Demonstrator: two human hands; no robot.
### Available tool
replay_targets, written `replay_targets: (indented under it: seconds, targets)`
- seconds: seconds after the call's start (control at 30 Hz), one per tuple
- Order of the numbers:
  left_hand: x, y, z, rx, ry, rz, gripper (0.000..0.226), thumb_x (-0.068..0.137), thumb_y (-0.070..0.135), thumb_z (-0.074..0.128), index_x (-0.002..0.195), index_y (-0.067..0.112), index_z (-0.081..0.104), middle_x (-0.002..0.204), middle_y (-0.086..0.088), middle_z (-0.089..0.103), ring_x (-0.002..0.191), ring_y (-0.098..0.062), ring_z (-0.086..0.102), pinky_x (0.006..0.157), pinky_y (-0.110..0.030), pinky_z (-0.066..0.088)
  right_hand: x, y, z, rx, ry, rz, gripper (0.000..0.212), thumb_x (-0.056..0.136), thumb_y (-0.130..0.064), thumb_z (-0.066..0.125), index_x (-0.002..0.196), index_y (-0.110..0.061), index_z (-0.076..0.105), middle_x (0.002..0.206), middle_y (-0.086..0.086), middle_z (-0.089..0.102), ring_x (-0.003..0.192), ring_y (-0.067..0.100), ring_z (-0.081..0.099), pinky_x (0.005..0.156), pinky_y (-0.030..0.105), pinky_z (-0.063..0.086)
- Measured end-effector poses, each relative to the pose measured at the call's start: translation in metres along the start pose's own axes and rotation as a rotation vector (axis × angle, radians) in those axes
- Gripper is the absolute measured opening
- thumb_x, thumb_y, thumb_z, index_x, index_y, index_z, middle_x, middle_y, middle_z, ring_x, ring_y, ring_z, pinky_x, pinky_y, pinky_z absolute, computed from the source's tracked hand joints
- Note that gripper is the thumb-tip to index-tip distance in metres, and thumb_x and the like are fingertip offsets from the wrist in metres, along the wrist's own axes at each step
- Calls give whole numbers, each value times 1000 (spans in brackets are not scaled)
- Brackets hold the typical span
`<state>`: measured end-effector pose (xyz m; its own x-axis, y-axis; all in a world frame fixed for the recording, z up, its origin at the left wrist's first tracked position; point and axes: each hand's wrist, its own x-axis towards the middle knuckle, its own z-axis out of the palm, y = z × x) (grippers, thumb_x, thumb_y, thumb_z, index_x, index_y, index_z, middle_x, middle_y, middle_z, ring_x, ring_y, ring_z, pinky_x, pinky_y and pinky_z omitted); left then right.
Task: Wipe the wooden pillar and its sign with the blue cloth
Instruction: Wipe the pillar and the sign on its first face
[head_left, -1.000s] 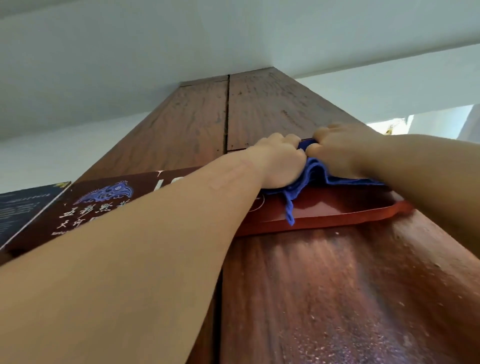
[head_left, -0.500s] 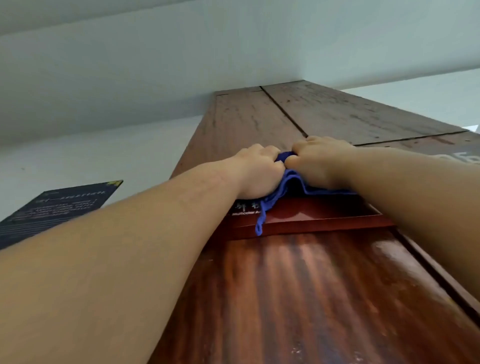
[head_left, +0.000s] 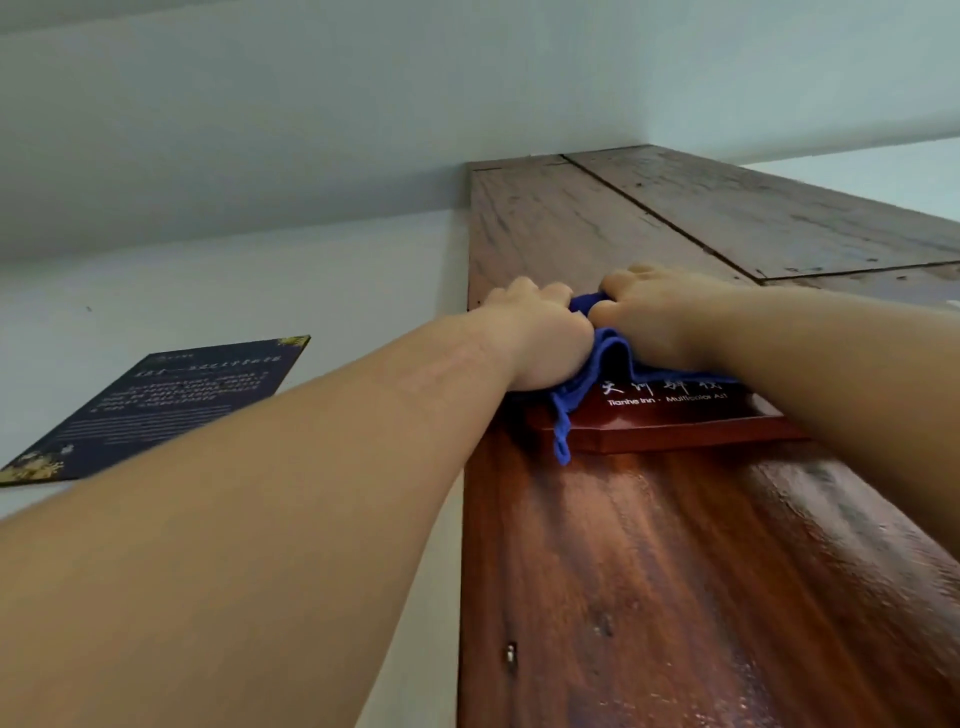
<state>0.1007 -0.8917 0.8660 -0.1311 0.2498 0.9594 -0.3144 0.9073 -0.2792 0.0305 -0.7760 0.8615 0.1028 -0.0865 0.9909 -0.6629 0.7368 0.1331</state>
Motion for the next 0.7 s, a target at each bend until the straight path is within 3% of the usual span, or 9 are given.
replay_targets:
  seconds: [0.17, 0.3, 0.43, 0.7]
  targets:
    - [-18, -17, -2, -74, 45, -28, 34, 95, 23, 28, 116, 11, 51, 111, -11, 49, 105, -33, 45, 90, -42, 39, 0, -24, 5, -27, -31, -94, 36, 86, -41, 31, 107, -19, 50, 120, 9, 49, 111, 31, 45, 96, 48, 39]
    - [-23, -25, -4, -87, 80, -31, 30, 80, 33, 29, 97, 23, 51, 103, -13, 51, 92, -32, 47, 76, -40, 40, 0, -26, 0, 75, -25, -63, 40, 84, -45, 33, 111, -21, 49, 119, 7, 50, 105, 28, 47, 93, 45, 40]
    - [-21, -21, -2, -60, 73, -28, 39, 71, 39, 28, 94, 23, 54, 96, -12, 54, 87, -32, 51, 71, -38, 40, -4, -18, 0, 86, -25, -104, 49, 87, -47, 32, 126, -21, 47, 126, 9, 48, 110, 27, 45, 93, 44, 38]
    - [-13, -2, 5, -1, 60, -88, 29, 69, 45, 24, 75, 24, 44, 97, -16, 51, 87, -35, 48, 72, -40, 37, -12, 4, 1, -8, -40, -244, 46, 94, -36, 25, 129, -15, 46, 134, 11, 44, 124, 30, 37, 104, 45, 33]
